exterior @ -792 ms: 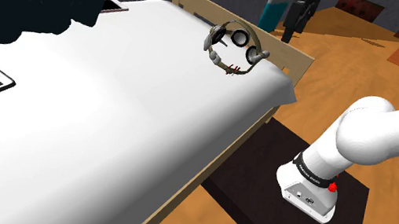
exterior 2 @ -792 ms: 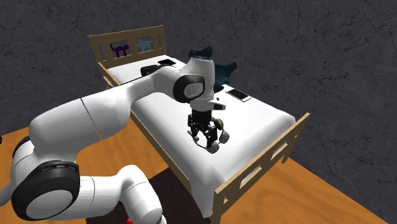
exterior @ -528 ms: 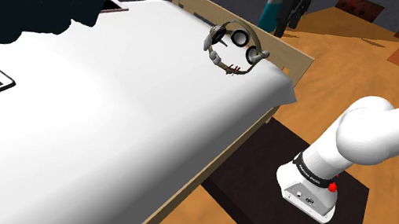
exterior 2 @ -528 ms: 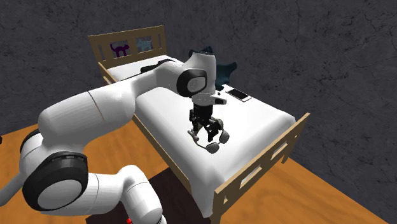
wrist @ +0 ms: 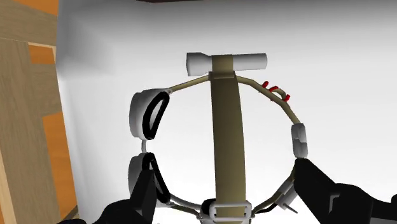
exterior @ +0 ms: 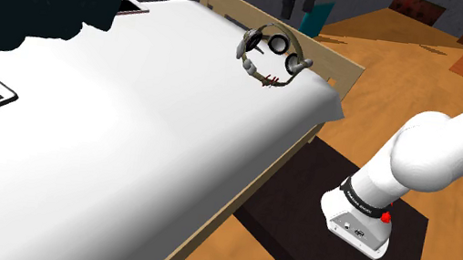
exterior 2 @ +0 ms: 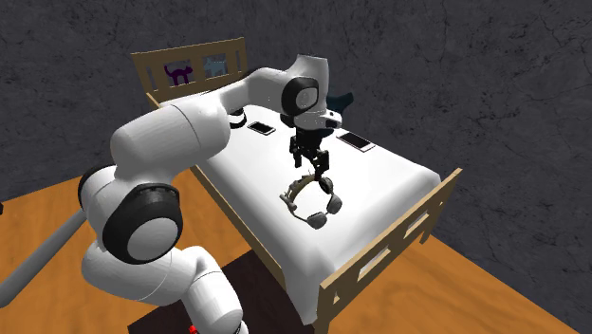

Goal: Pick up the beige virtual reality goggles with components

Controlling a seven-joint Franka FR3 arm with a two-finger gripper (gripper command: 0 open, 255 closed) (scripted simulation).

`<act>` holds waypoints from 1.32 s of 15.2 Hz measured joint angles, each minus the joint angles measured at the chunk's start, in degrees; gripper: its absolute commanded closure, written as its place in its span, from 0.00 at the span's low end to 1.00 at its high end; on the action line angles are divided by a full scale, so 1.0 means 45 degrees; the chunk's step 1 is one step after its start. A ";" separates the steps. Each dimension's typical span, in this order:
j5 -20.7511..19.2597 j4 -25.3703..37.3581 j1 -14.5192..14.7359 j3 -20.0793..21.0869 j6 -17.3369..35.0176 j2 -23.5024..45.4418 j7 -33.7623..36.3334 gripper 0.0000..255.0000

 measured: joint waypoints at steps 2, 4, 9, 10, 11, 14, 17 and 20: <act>0.0054 0.0117 0.0012 0.0068 0.0160 0.0253 0.0135 0.00; 0.0081 -0.0171 0.0025 0.0096 0.0460 0.0260 0.0182 0.00; 0.0112 -0.0990 0.0044 0.0114 0.1164 0.0143 0.0207 0.00; 0.0113 -0.1031 0.0044 0.0113 0.1199 0.0135 0.0206 1.00; 0.0114 -0.1054 0.0045 0.0115 0.1219 0.0131 0.0208 1.00; 0.0115 -0.1076 0.0046 0.0115 0.1239 0.0121 0.0209 1.00; 0.0115 -0.1079 0.0046 0.0114 0.1245 0.0118 0.0208 1.00; 0.0115 -0.1073 0.0046 0.0113 0.1238 0.0122 0.0206 1.00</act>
